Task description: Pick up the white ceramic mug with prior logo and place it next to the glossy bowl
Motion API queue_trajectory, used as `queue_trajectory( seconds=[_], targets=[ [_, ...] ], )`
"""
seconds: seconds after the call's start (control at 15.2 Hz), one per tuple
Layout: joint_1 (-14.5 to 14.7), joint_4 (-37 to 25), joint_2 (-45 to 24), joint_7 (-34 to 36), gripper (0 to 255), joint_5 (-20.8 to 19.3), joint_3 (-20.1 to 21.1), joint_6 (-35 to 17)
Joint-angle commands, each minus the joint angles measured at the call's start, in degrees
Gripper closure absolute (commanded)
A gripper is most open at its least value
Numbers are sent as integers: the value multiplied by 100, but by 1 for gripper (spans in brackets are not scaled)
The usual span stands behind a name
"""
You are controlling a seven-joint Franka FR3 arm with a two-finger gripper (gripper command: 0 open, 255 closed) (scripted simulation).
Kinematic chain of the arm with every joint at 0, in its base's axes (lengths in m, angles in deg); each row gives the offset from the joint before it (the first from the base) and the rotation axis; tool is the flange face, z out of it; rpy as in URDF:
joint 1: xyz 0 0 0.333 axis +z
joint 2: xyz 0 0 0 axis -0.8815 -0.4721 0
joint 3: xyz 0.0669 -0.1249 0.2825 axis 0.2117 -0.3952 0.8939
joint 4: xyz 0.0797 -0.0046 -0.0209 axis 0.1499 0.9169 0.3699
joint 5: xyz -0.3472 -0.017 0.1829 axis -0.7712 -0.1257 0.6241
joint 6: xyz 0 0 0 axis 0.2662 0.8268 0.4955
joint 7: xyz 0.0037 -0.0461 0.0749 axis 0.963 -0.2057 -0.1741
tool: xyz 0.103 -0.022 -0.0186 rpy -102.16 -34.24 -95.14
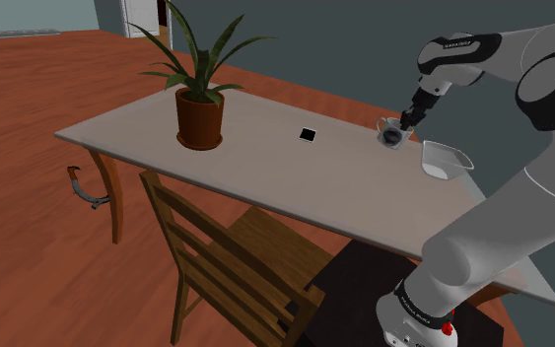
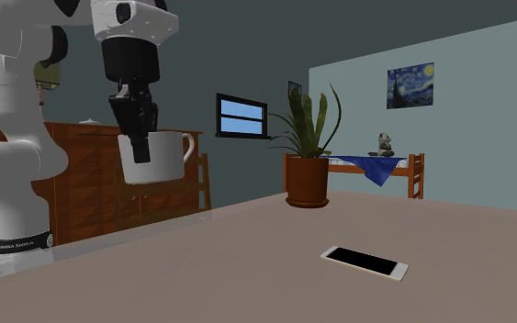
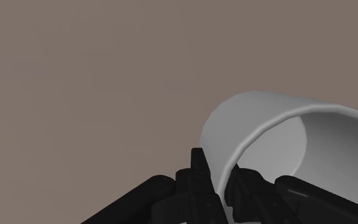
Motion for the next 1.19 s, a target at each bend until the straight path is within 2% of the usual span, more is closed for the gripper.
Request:
queue_trajectory(
  seconds=[0.0, 0.79, 1.12],
  targets=[
    [-114, 26, 47, -245, 255, -31, -136, 29],
    [-829, -174, -60, -1912, 255, -37, -1095, 250],
    [-837, 161, -119, -1971, 255, 6, -1115, -126]
  ],
)
